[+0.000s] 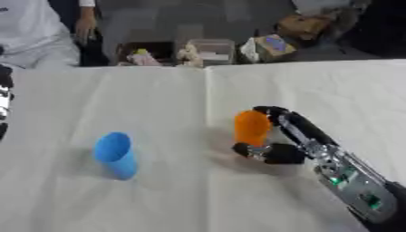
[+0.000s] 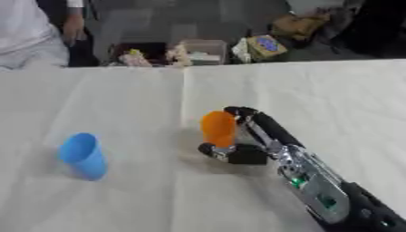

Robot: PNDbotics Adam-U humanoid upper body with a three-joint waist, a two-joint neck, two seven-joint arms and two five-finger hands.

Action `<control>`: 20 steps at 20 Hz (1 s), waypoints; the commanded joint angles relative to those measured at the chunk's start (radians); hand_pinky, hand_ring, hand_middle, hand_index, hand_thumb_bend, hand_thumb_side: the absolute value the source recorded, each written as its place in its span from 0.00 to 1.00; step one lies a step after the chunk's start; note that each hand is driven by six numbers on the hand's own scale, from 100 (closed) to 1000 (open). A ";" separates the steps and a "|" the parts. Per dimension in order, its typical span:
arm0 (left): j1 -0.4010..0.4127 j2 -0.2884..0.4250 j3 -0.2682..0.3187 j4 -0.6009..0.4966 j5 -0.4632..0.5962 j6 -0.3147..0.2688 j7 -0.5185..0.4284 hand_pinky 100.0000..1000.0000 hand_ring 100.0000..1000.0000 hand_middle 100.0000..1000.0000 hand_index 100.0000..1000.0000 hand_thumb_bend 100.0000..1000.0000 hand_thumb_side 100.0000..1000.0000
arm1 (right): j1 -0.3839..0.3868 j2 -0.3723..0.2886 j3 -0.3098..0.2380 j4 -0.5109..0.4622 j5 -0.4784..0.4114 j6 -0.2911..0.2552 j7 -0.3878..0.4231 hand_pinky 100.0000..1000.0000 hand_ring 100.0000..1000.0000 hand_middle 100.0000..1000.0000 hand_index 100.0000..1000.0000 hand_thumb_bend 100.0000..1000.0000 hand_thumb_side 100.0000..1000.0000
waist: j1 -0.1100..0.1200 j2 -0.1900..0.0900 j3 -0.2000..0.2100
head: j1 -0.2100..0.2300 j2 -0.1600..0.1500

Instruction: Pour the contents of one cup into another cup.

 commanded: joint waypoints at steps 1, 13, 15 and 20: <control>-0.015 0.018 0.004 -0.018 0.003 -0.002 -0.005 0.58 0.76 0.81 0.93 0.00 0.89 | -0.011 -0.018 0.003 -0.027 0.010 0.007 0.001 0.84 0.80 0.82 0.94 0.66 0.69 | -0.002 -0.022 0.000 | -0.001 -0.015; -0.017 0.015 0.003 -0.018 0.005 -0.006 -0.010 0.58 0.76 0.81 0.93 0.00 0.89 | -0.032 -0.008 0.021 -0.044 0.044 0.019 0.021 0.85 0.81 0.83 0.94 0.66 0.69 | -0.011 -0.024 0.004 | -0.008 -0.022; -0.017 0.015 0.003 -0.018 0.005 -0.007 -0.011 0.58 0.76 0.81 0.93 0.00 0.90 | -0.035 -0.007 0.022 -0.046 0.044 0.020 0.021 0.85 0.81 0.83 0.94 0.66 0.69 | -0.011 -0.024 0.005 | -0.009 -0.022; -0.018 0.013 0.001 -0.018 0.006 -0.010 -0.014 0.58 0.76 0.82 0.93 0.00 0.90 | -0.039 -0.002 0.023 -0.045 0.037 0.024 0.013 0.80 0.78 0.80 0.93 0.66 0.68 | -0.012 -0.023 0.007 | -0.010 -0.026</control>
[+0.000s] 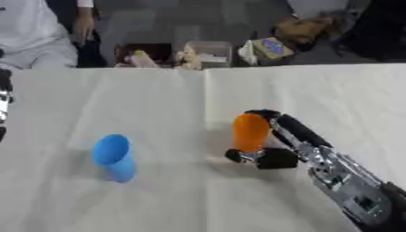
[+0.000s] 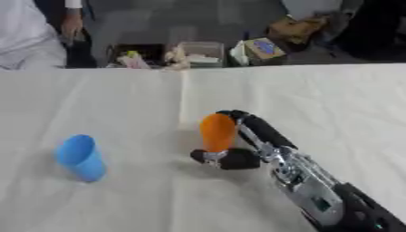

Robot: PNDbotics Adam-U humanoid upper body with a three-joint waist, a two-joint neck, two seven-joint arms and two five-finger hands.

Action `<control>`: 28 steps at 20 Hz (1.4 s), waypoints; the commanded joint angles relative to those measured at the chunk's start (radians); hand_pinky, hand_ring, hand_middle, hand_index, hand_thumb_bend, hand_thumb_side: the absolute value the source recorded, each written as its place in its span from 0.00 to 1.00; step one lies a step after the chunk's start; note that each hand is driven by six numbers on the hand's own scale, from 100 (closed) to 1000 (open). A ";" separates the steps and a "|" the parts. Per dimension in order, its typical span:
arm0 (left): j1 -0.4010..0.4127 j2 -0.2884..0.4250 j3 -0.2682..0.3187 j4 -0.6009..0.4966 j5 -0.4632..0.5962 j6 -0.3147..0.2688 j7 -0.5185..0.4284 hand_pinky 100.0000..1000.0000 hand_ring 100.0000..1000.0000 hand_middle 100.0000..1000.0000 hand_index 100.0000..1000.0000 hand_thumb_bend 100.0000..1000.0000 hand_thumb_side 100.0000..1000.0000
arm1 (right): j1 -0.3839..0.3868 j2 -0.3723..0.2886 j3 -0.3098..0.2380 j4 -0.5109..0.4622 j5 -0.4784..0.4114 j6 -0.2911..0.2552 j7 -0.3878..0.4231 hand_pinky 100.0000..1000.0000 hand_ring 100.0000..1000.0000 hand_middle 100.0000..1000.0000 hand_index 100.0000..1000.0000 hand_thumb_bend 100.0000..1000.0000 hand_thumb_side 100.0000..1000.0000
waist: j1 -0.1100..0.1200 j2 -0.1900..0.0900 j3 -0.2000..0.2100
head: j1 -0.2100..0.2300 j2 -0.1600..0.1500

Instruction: Pour the contents of one cup into another cup.

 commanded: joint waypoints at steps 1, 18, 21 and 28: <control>-0.017 0.012 0.002 -0.018 0.006 -0.003 -0.005 0.58 0.76 0.82 0.93 0.00 0.90 | -0.021 -0.007 -0.007 -0.021 -0.002 0.005 -0.009 0.80 0.78 0.80 0.93 0.66 0.68 | -0.001 -0.022 0.002 | -0.003 -0.017; -0.022 0.008 0.001 -0.018 0.008 -0.006 -0.010 0.58 0.76 0.82 0.93 0.00 0.90 | -0.020 0.009 -0.009 0.011 -0.089 0.023 -0.106 0.63 0.58 0.59 0.74 0.54 0.57 | 0.000 -0.018 0.010 | -0.009 -0.023; -0.024 0.008 0.001 -0.018 0.008 -0.007 -0.011 0.58 0.76 0.82 0.93 0.00 0.90 | -0.021 0.009 -0.008 0.011 -0.107 0.029 -0.129 0.60 0.54 0.55 0.69 0.43 0.56 | 0.000 -0.018 0.010 | -0.008 -0.022; -0.025 0.008 0.001 -0.018 0.007 -0.007 -0.013 0.58 0.76 0.82 0.93 0.00 0.90 | -0.019 0.005 -0.005 0.005 -0.143 0.040 -0.166 0.56 0.50 0.51 0.64 0.25 0.50 | -0.002 -0.020 0.010 | -0.008 -0.019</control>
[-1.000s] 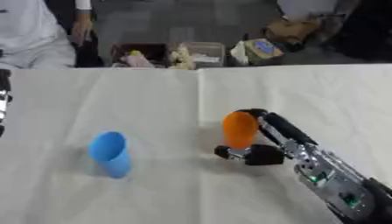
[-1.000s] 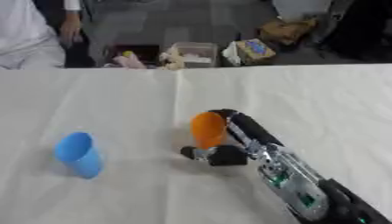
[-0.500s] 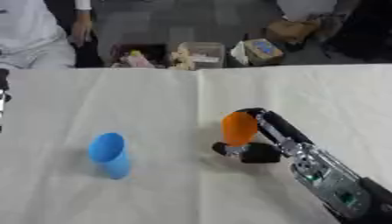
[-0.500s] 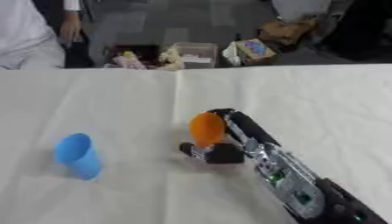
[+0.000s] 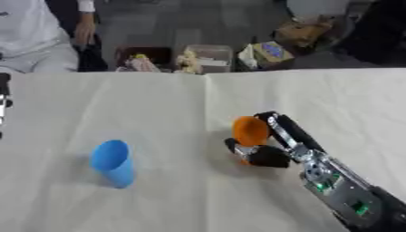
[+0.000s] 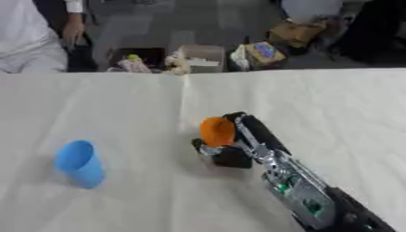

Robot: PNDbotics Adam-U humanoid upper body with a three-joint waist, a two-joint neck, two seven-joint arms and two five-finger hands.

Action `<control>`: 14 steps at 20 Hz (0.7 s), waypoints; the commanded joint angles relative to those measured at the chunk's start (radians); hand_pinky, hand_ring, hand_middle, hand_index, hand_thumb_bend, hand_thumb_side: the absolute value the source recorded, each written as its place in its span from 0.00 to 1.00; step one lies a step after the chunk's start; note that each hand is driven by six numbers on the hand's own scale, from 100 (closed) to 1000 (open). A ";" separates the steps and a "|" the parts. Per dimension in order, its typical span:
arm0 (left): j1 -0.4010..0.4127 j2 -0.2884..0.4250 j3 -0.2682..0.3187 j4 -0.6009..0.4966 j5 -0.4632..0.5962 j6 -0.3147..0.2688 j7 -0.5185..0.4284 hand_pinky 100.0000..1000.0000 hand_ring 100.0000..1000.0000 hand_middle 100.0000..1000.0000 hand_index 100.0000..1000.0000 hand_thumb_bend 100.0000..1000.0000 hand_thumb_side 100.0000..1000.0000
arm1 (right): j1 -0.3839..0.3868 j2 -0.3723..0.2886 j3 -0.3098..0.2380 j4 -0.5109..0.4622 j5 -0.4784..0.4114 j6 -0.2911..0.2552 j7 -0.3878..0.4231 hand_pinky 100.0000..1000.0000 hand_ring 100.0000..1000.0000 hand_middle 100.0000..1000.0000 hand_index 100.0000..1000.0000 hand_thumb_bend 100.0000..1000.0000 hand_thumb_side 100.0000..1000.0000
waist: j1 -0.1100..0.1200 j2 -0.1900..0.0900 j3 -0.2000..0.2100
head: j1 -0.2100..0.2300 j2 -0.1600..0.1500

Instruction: Pour the contents of one cup into another cup.

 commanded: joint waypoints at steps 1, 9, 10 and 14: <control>-0.016 0.016 0.002 -0.018 -0.001 -0.002 -0.003 0.58 0.76 0.82 0.93 0.00 0.90 | -0.011 -0.013 -0.005 -0.012 -0.020 0.004 -0.017 0.56 0.50 0.51 0.64 0.23 0.50 | -0.001 -0.021 0.002 | 0.001 -0.004; -0.017 0.017 0.002 -0.018 -0.001 -0.003 -0.005 0.58 0.76 0.82 0.93 0.00 0.90 | -0.010 -0.017 -0.004 -0.027 -0.058 0.013 -0.040 0.55 0.50 0.51 0.63 0.00 0.43 | -0.002 -0.025 0.003 | 0.000 -0.003; -0.017 0.017 0.002 -0.018 -0.001 -0.004 -0.006 0.58 0.76 0.82 0.93 0.00 0.90 | -0.010 -0.018 -0.004 -0.031 -0.063 0.015 -0.042 0.55 0.49 0.50 0.63 0.00 0.42 | -0.002 -0.025 0.003 | 0.000 -0.003; -0.018 0.018 0.002 -0.018 -0.001 -0.005 -0.008 0.58 0.76 0.82 0.93 0.00 0.90 | -0.010 -0.023 -0.004 -0.048 -0.077 0.020 -0.051 0.54 0.49 0.50 0.62 0.00 0.37 | -0.002 -0.029 0.001 | 0.000 -0.003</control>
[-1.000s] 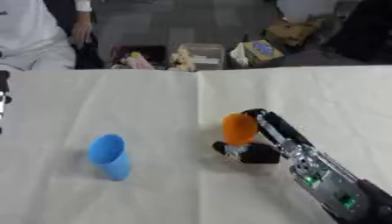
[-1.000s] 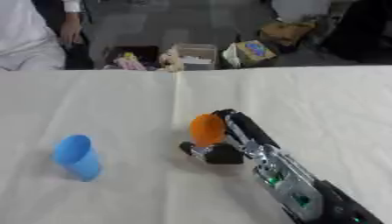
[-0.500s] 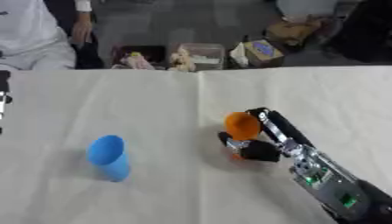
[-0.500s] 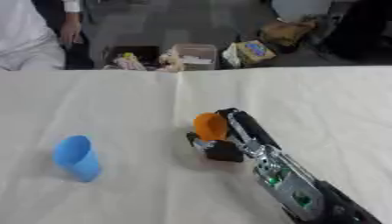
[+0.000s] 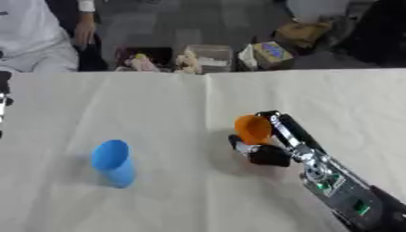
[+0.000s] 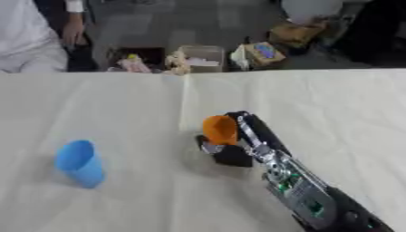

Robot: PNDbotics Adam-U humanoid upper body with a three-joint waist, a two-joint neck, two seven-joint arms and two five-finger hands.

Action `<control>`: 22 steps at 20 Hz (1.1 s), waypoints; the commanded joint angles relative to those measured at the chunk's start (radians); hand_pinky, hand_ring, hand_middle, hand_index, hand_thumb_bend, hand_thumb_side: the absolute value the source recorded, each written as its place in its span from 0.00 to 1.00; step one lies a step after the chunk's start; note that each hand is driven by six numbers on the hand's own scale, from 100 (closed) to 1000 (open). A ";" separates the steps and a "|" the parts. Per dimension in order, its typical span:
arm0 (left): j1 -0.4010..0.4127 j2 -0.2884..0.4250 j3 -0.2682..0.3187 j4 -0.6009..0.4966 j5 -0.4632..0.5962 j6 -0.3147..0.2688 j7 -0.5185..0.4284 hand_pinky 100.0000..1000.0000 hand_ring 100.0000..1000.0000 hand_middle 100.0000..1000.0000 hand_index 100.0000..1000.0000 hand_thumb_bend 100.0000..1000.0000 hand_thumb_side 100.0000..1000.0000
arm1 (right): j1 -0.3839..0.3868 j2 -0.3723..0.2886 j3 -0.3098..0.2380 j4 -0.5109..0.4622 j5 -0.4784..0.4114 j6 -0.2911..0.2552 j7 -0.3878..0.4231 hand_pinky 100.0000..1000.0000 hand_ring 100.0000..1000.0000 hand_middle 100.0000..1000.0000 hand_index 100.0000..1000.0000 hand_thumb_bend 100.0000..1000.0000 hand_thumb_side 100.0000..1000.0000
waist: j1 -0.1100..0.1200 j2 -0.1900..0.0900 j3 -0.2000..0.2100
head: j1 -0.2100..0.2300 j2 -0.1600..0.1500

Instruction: Pour the contents of one cup into another cup.

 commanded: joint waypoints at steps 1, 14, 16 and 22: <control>-0.012 0.018 0.002 -0.018 -0.001 0.000 -0.004 0.58 0.76 0.82 0.93 0.00 0.90 | -0.010 -0.024 -0.005 -0.036 -0.019 0.004 -0.011 0.53 0.48 0.49 0.62 0.00 0.37 | 0.000 -0.029 0.000 | 0.000 -0.002; -0.006 0.020 0.004 -0.018 0.001 0.001 -0.003 0.58 0.76 0.82 0.93 0.00 0.90 | -0.001 -0.036 -0.015 -0.113 -0.077 0.029 -0.034 0.51 0.47 0.48 0.61 0.00 0.32 | 0.004 -0.043 -0.004 | 0.003 0.005; -0.004 0.020 0.005 -0.018 0.000 0.001 -0.003 0.58 0.76 0.82 0.93 0.00 0.90 | 0.001 -0.040 -0.018 -0.133 -0.087 0.034 -0.037 0.51 0.47 0.48 0.61 0.00 0.33 | 0.004 -0.046 -0.006 | 0.005 0.007; -0.001 0.021 0.010 -0.018 -0.004 0.013 0.003 0.58 0.76 0.82 0.93 0.00 0.89 | 0.016 -0.065 -0.036 -0.218 -0.121 0.069 -0.038 0.51 0.47 0.48 0.60 0.00 0.34 | 0.005 -0.060 -0.010 | 0.034 0.031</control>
